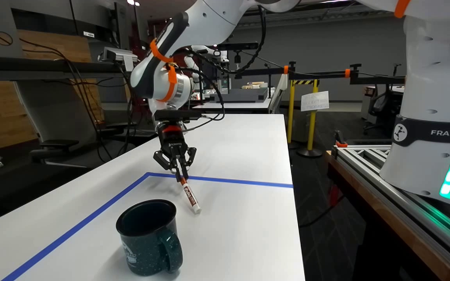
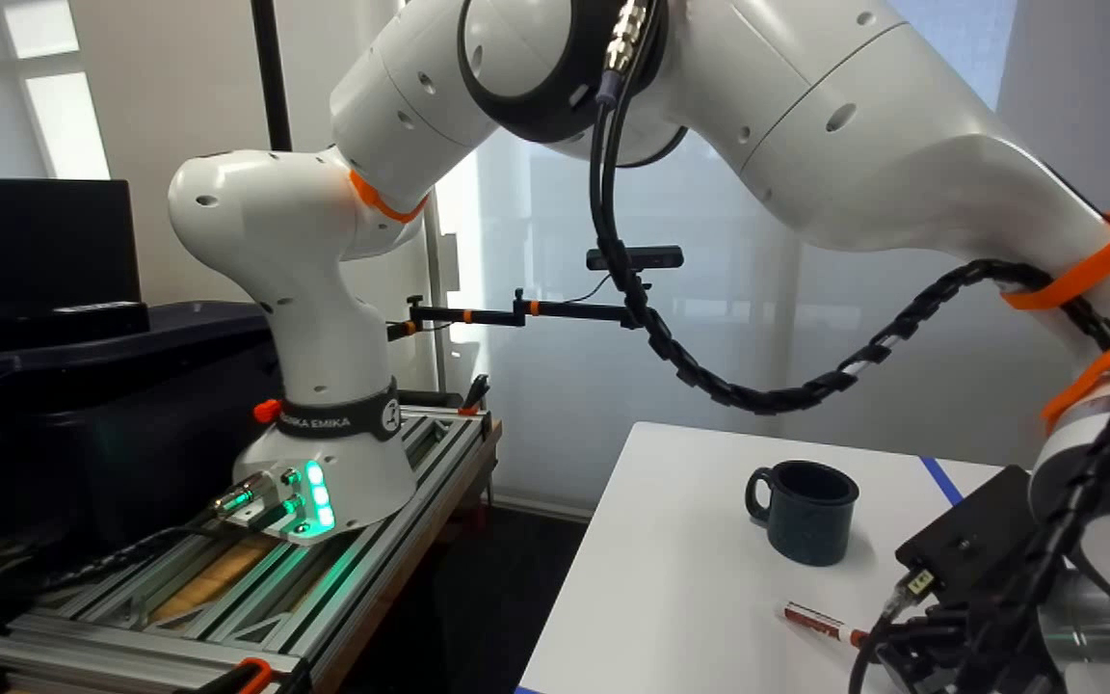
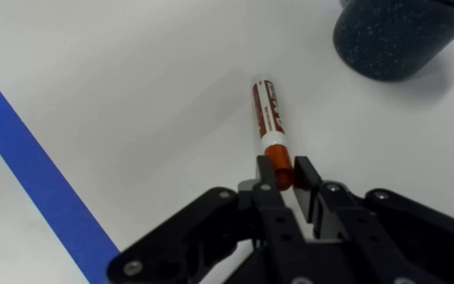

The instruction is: Take the marker out of the cup

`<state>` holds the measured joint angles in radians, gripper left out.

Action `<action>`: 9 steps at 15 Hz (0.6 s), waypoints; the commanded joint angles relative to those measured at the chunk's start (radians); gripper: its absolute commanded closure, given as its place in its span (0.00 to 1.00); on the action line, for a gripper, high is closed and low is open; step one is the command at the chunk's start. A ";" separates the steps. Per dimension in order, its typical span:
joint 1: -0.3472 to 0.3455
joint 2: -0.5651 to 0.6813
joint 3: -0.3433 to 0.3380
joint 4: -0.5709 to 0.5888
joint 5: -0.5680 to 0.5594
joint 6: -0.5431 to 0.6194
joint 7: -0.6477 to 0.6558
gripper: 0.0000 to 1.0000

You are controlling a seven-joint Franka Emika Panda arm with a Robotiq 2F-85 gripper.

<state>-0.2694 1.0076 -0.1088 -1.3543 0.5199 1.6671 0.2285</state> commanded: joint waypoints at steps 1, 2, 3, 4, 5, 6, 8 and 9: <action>0.033 -0.031 0.001 -0.028 -0.045 0.128 -0.011 0.95; 0.043 -0.040 -0.001 -0.043 -0.058 0.185 -0.016 0.95; 0.050 -0.048 0.004 -0.060 -0.064 0.245 -0.024 0.95; 0.057 -0.058 0.008 -0.082 -0.070 0.307 -0.033 0.95; 0.062 -0.063 0.012 -0.097 -0.074 0.359 -0.041 0.95; 0.068 -0.070 0.017 -0.116 -0.079 0.415 -0.051 0.95; 0.075 -0.082 0.030 -0.154 -0.084 0.502 -0.065 0.95; 0.078 -0.088 0.036 -0.173 -0.087 0.541 -0.074 0.95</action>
<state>-0.2011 0.9761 -0.0897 -1.4292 0.4559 2.0983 0.1850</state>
